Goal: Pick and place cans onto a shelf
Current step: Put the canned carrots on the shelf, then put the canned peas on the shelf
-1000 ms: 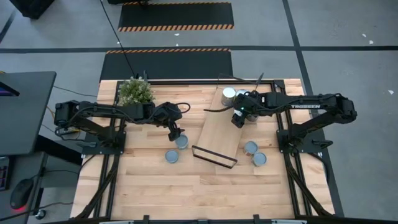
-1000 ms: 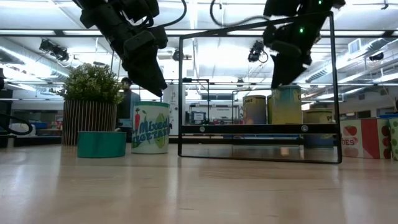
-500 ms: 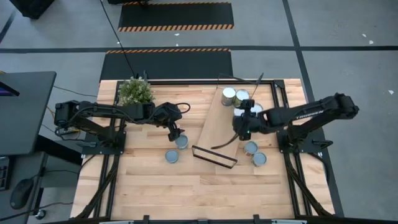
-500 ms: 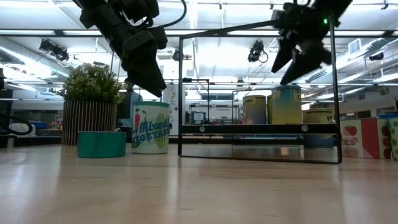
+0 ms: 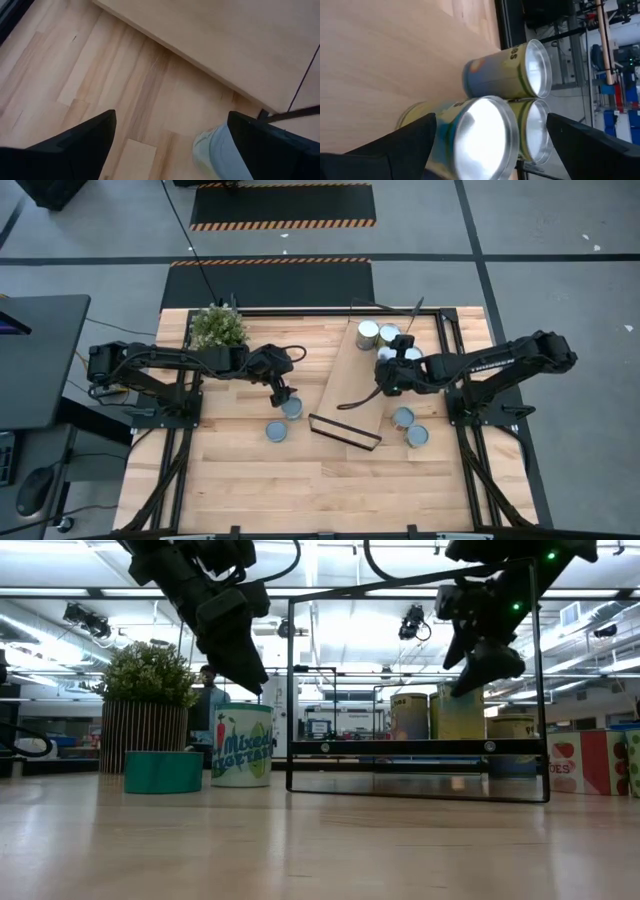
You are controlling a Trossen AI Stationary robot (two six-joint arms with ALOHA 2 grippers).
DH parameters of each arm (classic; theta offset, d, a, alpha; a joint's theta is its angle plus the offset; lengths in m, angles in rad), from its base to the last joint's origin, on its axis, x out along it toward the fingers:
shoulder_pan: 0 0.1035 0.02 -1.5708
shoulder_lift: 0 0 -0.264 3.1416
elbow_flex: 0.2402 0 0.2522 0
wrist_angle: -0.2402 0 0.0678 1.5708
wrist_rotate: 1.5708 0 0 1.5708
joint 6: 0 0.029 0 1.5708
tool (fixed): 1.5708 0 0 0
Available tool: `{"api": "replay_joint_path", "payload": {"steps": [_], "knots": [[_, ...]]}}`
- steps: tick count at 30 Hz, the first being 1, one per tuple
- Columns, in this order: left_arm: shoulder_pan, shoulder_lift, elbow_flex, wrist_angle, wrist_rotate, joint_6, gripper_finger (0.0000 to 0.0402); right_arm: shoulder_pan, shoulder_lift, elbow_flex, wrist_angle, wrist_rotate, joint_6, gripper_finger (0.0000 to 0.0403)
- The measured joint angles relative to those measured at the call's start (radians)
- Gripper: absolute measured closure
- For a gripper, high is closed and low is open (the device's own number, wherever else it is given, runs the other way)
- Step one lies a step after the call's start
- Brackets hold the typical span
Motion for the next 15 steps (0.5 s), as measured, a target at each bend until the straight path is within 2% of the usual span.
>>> {"api": "replay_joint_path", "payload": {"steps": [5, 11, 15], "knots": [[0.000, 0.000, 0.000, -0.066, 0.042, 0.075, 0.0014, -0.016, 0.000, 0.000, 0.029, -0.001, -0.028, 0.0023], [-0.003, 0.000, 0.037, -0.231, 0.094, 0.059, 0.0014, 0.044, -0.001, 0.075, 0.029, -0.019, -0.001, 0.0027], [-0.028, 0.000, 0.065, -0.257, 0.113, 0.046, 0.0014, 0.074, -0.002, 0.128, 0.024, -0.018, -0.003, 0.0027]]}}
